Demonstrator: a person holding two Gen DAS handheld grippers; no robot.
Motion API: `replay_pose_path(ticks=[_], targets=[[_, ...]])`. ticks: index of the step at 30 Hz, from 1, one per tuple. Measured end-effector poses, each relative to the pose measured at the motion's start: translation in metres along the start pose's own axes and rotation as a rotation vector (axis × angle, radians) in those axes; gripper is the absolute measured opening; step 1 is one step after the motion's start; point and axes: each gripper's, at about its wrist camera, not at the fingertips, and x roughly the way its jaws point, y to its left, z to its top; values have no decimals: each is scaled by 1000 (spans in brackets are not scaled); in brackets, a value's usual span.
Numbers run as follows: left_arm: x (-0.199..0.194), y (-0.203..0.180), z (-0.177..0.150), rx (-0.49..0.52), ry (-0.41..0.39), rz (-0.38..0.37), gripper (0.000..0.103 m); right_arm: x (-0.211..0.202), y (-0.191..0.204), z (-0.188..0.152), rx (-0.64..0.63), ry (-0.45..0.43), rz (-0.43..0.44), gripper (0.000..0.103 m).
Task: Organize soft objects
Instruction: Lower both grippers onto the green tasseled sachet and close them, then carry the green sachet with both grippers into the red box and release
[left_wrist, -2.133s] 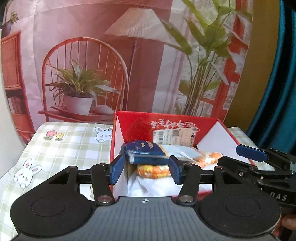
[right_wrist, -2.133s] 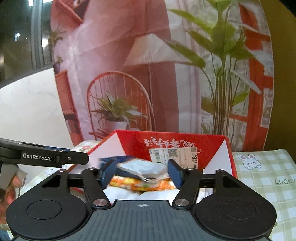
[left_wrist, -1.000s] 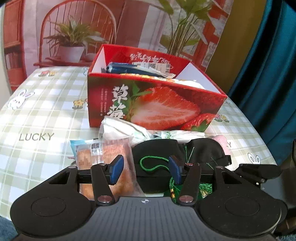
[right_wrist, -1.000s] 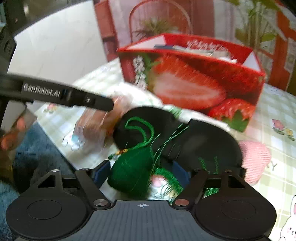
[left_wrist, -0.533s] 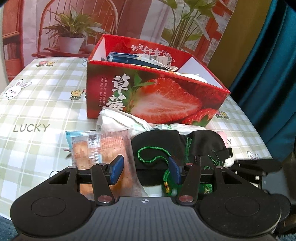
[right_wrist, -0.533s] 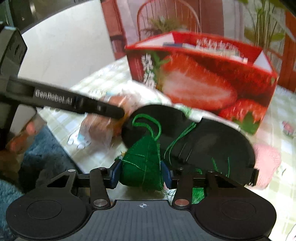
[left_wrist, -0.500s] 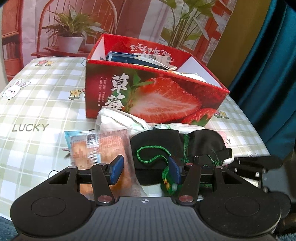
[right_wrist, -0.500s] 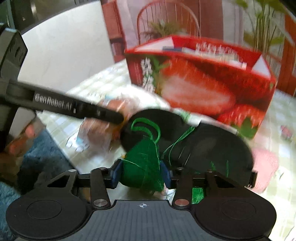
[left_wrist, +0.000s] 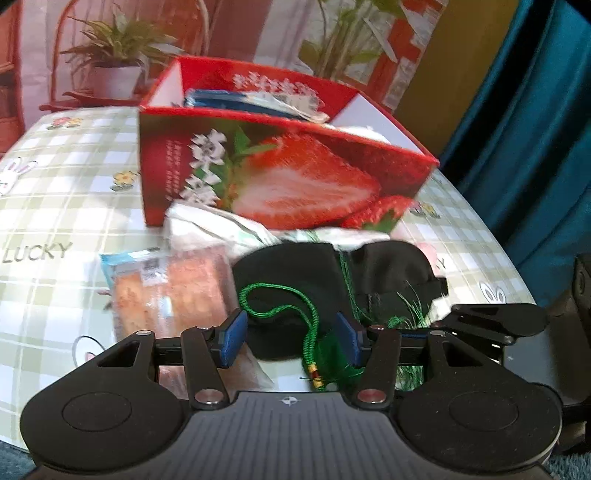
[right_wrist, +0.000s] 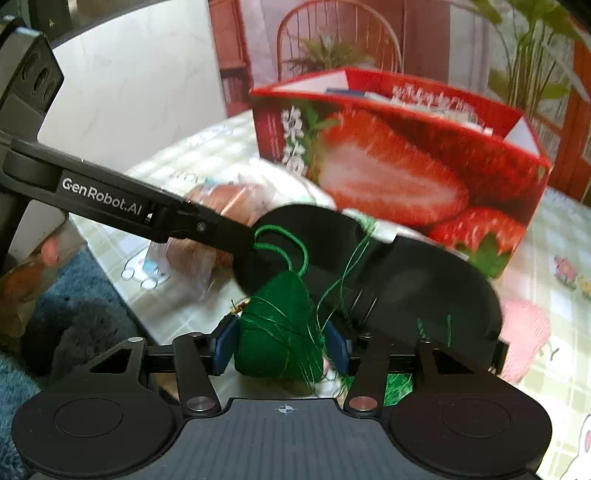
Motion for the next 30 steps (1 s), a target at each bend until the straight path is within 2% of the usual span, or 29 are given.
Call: replay_pose_path(ticks=[5, 8, 13, 17, 21, 30], targets=[[15, -11, -5, 34, 65, -58, 55, 10, 1, -3, 5, 61, 20, 52], [21, -14, -5, 42, 56, -120, 55, 13, -2, -5, 21, 82, 24, 52], [22, -13, -8, 38, 50, -142, 55, 18, -7, -8, 65, 110, 39, 52], [22, -14, -8, 36, 46, -155, 52, 20, -7, -8, 68, 108, 44, 52], [22, -11, -7, 20, 54, -175, 55, 21, -9, -8, 80, 94, 50, 50], [35, -8, -14, -19, 110, -218, 54, 20, -5, -7, 73, 53, 56, 49]])
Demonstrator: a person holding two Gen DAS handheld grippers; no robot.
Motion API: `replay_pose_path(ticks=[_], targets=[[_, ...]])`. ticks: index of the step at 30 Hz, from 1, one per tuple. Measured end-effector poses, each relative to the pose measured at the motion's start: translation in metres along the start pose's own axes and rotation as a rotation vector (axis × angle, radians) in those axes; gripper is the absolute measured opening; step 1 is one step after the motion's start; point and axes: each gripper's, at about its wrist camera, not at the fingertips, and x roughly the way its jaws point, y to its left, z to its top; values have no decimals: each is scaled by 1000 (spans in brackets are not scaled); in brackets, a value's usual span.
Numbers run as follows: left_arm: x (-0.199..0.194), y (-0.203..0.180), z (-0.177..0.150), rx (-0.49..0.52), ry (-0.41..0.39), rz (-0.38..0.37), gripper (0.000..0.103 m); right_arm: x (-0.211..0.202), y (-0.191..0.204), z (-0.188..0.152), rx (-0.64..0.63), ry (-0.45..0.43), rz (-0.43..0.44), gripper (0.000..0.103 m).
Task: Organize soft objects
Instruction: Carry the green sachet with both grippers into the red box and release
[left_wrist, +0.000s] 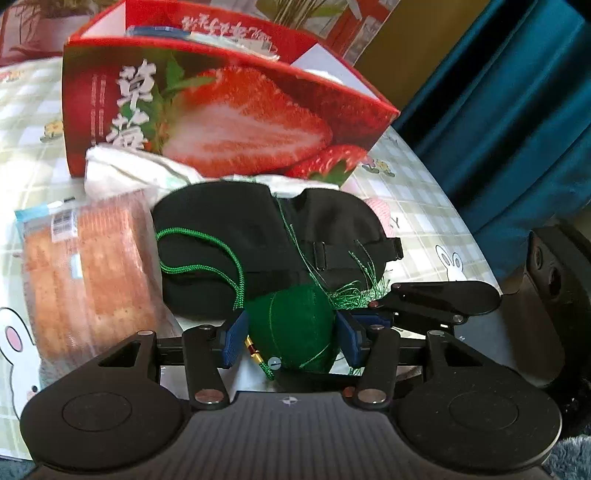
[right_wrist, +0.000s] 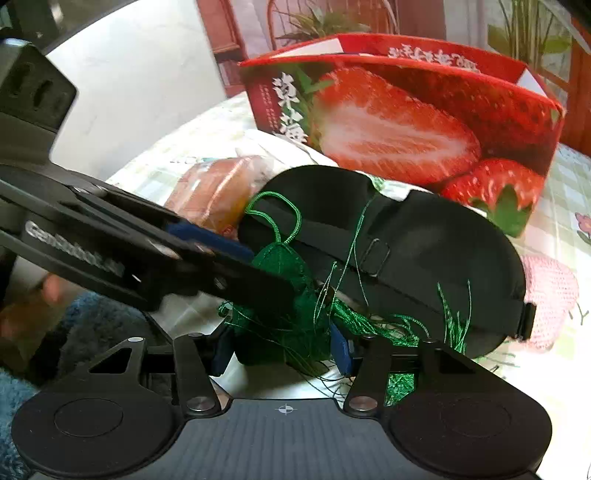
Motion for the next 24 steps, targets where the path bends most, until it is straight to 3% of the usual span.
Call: replay_pose_path(ticks=[4, 8, 17, 24], targets=[[3, 9, -2, -55, -3, -32, 49, 3, 1, 0, -3, 7, -7, 49], [-10, 2, 3, -10, -52, -35, 48, -3, 3, 1, -18, -21, -12, 48], [-70, -35, 45, 119, -261, -36, 49, -59, 4, 39, -57, -227, -30, 48], [-116, -65, 103, 196, -441, -36, 49, -112, 5, 101, -165, -389, -78, 48]])
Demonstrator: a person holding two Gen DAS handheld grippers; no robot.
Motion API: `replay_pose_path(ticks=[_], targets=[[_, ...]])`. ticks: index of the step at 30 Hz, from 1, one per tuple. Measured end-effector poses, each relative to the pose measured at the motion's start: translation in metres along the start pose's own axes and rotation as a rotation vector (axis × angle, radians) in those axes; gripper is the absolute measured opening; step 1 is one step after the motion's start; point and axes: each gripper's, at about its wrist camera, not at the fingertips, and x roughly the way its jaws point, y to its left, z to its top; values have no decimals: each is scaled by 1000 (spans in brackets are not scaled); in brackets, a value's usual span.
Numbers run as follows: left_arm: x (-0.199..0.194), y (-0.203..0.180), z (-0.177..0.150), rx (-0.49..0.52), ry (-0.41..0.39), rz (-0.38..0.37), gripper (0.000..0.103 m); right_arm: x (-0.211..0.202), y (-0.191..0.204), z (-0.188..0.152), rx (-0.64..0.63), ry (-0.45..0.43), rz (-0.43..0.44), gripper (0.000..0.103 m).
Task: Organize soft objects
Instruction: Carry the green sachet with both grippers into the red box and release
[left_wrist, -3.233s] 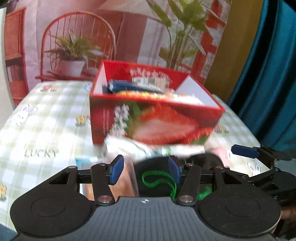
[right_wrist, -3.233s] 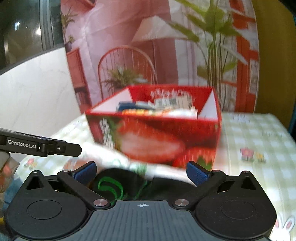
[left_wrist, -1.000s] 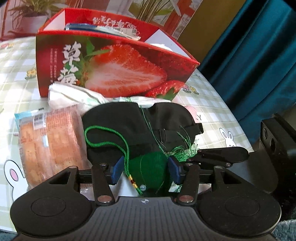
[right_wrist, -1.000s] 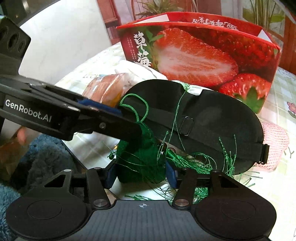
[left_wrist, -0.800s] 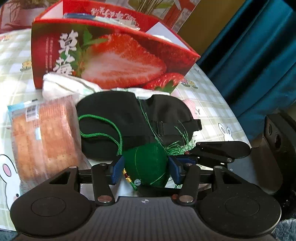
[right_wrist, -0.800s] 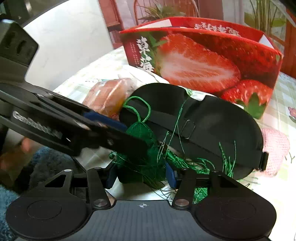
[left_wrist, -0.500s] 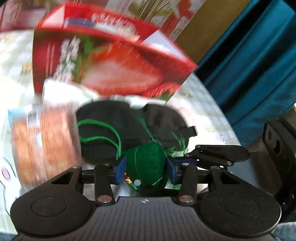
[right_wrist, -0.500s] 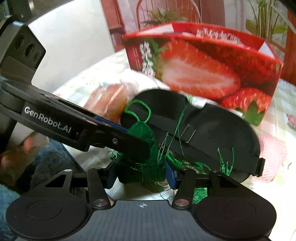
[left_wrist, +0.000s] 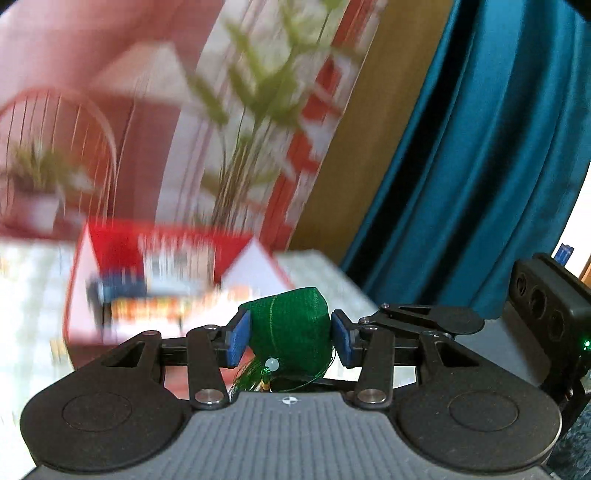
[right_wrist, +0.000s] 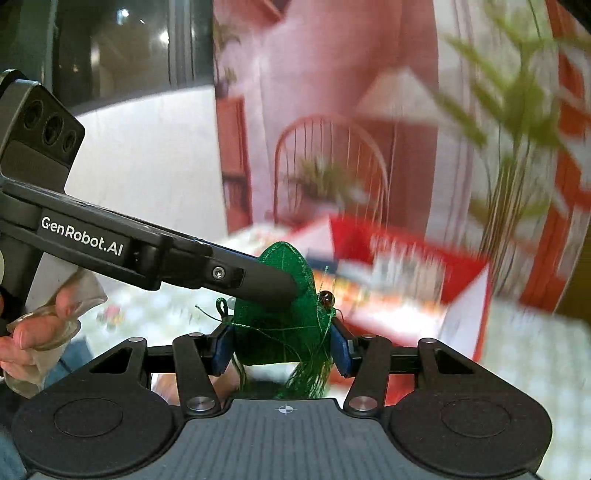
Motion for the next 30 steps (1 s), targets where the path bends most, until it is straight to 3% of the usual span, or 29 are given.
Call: replay_pose_path(ticks=[5, 10, 14, 21, 22, 30], targets=[[0, -7, 51, 52, -120, 16, 49, -5, -15, 54, -85, -112, -43, 48], [18, -6, 84, 100, -178, 45, 49, 7, -31, 94, -172, -184, -104, 48], [46, 14, 89, 52, -139, 39, 49, 27, -47, 101, -183, -179, -128, 49], [97, 47, 62, -12, -17, 41, 49, 72, -72, 59, -126, -89, -120, 49], [104, 50, 59, -28, 28, 62, 49, 78, -75, 55, -118, -71, -122, 48], [134, 71, 55, -58, 78, 116, 49, 117, -98, 39, -80, 8, -115, 48]])
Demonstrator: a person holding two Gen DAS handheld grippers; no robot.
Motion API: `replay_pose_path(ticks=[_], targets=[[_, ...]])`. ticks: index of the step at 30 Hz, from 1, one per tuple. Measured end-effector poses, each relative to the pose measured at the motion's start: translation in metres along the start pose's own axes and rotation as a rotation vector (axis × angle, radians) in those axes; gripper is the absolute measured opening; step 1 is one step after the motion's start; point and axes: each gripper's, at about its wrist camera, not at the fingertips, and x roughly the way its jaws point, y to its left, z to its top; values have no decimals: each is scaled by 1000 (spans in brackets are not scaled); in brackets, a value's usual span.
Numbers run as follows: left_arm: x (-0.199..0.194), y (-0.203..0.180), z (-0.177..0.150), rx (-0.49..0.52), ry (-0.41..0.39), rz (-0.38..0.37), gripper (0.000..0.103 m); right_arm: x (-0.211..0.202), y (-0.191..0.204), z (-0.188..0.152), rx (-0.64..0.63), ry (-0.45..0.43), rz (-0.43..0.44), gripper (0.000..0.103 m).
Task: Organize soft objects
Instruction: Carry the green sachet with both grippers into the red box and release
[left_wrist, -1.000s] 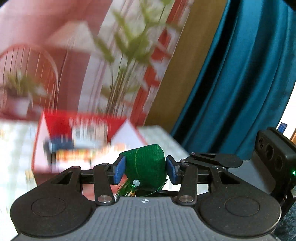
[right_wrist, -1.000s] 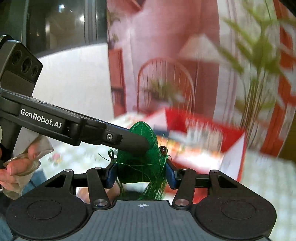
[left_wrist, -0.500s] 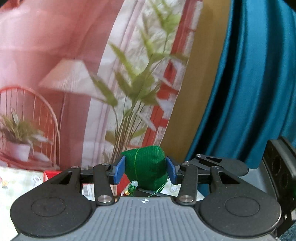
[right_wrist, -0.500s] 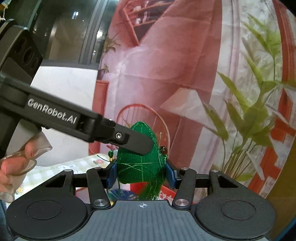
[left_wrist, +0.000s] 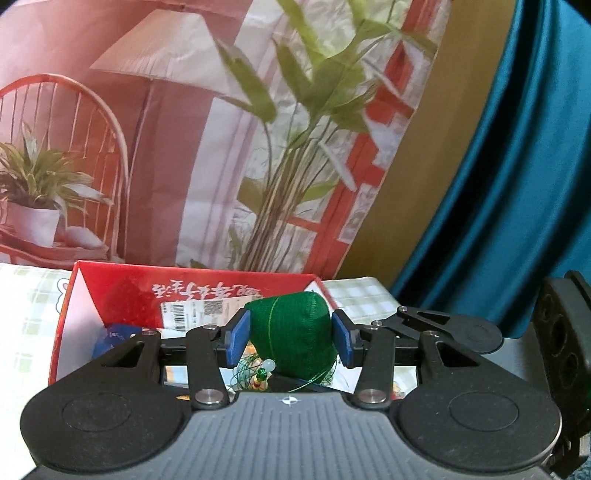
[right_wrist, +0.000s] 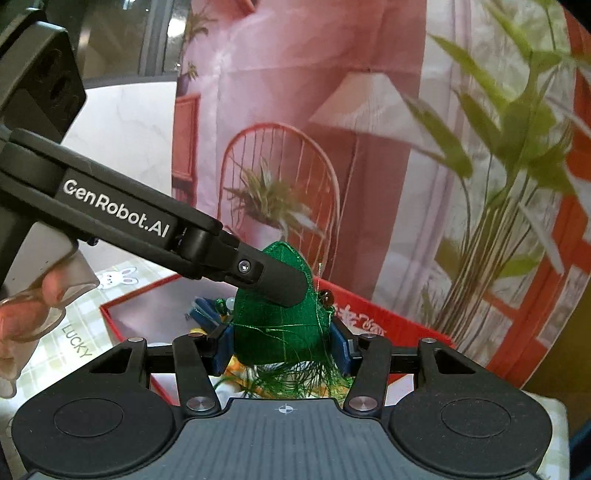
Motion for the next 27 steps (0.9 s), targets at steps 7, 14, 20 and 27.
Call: replay_pose_path(ticks=[7, 14, 20, 27], targets=[[4, 15, 2, -41, 15, 56, 49, 32, -19, -3, 41, 104, -35, 48], [-4, 31, -5, -54, 31, 128, 50, 55, -31, -8, 59, 181, -160, 56], [-18, 36, -13, -47, 33, 171, 50, 42, -39, -13, 87, 148, -205, 65], [-35, 38, -29, -65, 50, 199, 50, 17, -31, -17, 108, 106, -213, 64]])
